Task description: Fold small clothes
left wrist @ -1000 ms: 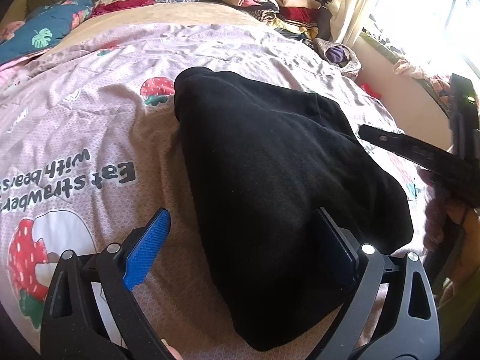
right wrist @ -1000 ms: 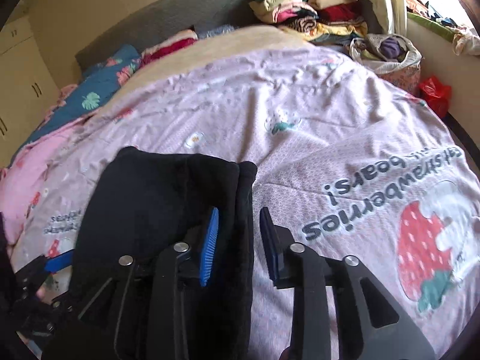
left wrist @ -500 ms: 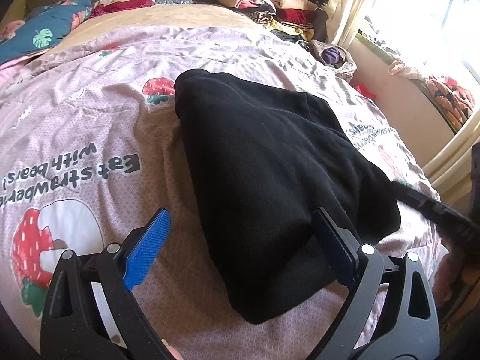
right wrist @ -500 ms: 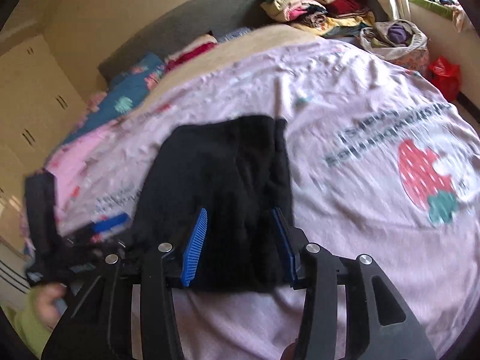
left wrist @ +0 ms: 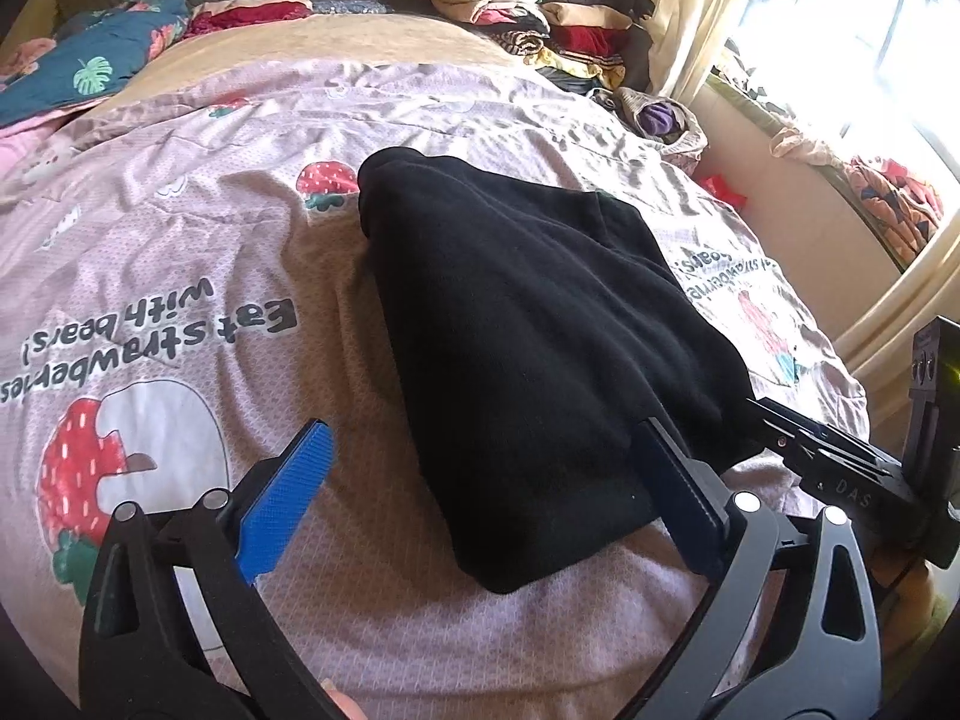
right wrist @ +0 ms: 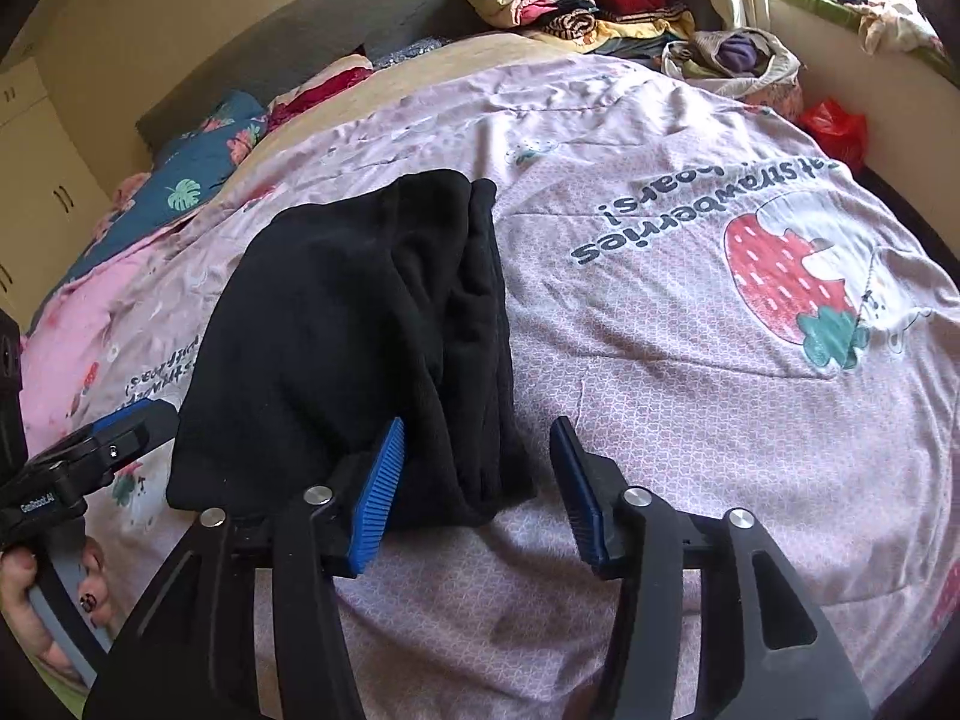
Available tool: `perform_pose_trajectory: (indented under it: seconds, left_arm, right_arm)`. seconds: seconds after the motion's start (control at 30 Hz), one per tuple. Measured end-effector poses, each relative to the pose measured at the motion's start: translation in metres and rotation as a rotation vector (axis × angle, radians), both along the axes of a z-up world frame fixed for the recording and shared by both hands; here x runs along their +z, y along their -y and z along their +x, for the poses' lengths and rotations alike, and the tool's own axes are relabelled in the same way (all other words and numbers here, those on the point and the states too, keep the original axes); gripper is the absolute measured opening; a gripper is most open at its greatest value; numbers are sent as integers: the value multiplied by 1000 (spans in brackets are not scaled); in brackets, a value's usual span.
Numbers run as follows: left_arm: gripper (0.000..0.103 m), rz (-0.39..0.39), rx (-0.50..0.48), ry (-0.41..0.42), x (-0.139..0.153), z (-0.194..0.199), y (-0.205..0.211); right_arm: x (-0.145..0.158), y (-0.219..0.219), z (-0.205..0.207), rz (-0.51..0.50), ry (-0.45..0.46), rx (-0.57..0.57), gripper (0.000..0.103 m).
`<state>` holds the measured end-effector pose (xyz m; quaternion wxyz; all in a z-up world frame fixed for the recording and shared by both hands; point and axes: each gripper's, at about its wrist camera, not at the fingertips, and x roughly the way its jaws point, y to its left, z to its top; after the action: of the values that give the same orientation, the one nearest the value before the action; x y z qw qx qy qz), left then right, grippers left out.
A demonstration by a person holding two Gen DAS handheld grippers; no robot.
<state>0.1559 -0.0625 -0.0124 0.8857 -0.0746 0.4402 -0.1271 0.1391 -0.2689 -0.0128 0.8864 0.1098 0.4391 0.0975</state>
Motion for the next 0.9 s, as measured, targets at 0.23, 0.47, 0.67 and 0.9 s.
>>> perform_pose_trajectory:
  seconds: [0.23,0.47,0.67,0.9]
  left_arm:
    - [93,4,15,-7,3,-3,-3]
    - [93,10,19,-2,8,-10,-3]
    - [93,4,23,11,15,-17,-6]
    - [93,-5,12,26,23,-27,-7]
  right_arm:
    - [11,1,-10,-7,31,-8,75]
    - [24,3,-21,-6,59,-21,92]
    - [38,3,-39,-38,100,-34,98]
    - [56,0,-63,-43,157,-27,98]
